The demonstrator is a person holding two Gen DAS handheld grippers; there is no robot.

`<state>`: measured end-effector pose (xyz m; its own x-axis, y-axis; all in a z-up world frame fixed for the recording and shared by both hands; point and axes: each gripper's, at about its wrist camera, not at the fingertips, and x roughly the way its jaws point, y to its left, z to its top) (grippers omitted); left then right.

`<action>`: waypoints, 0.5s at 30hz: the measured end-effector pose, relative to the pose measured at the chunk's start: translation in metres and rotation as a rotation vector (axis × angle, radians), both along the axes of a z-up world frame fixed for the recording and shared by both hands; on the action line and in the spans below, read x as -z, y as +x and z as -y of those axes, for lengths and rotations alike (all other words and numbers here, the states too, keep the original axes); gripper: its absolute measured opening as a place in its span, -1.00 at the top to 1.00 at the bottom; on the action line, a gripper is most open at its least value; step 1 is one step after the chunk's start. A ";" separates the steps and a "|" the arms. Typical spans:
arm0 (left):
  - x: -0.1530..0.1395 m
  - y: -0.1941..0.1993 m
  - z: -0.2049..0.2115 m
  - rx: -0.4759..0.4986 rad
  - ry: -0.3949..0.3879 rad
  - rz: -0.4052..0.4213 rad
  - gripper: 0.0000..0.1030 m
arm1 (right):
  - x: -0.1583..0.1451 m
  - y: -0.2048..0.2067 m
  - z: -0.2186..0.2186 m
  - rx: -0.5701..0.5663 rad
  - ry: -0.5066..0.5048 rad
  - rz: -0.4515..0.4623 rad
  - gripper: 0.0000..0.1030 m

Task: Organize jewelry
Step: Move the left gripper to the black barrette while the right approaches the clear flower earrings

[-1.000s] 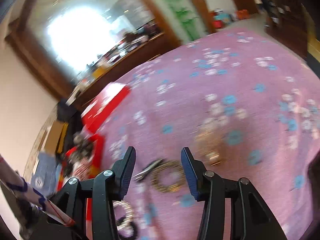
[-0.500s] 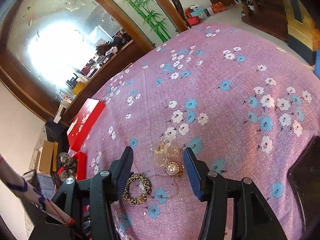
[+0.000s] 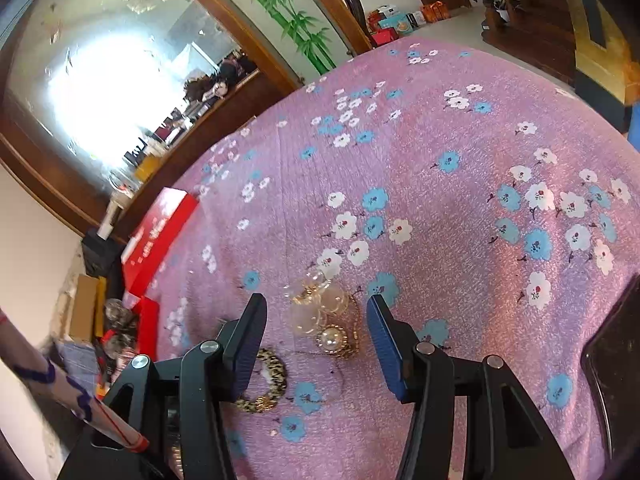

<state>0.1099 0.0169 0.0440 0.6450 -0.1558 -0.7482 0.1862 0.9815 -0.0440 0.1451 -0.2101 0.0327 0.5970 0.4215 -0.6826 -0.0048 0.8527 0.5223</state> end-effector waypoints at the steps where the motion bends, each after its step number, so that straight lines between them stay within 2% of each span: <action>1: -0.004 -0.001 -0.004 -0.006 -0.019 0.012 0.78 | 0.002 0.001 -0.002 -0.002 -0.015 0.001 -0.08; 4: -0.012 -0.004 -0.013 -0.015 -0.053 0.030 0.78 | 0.006 0.004 -0.008 -0.013 -0.055 0.008 -0.08; 10: -0.014 -0.007 -0.021 -0.028 -0.077 0.023 0.78 | 0.018 0.016 -0.039 -0.061 -0.212 0.026 -0.09; 12: -0.015 -0.009 -0.021 -0.028 -0.081 0.027 0.78 | 0.019 0.015 -0.049 -0.075 -0.295 0.056 -0.09; 13: -0.015 -0.009 -0.022 -0.029 -0.085 0.026 0.78 | 0.019 0.015 -0.053 -0.083 -0.330 0.067 -0.06; 15: -0.016 -0.009 -0.022 -0.027 -0.090 0.026 0.78 | 0.019 0.015 -0.060 -0.114 -0.375 0.081 0.13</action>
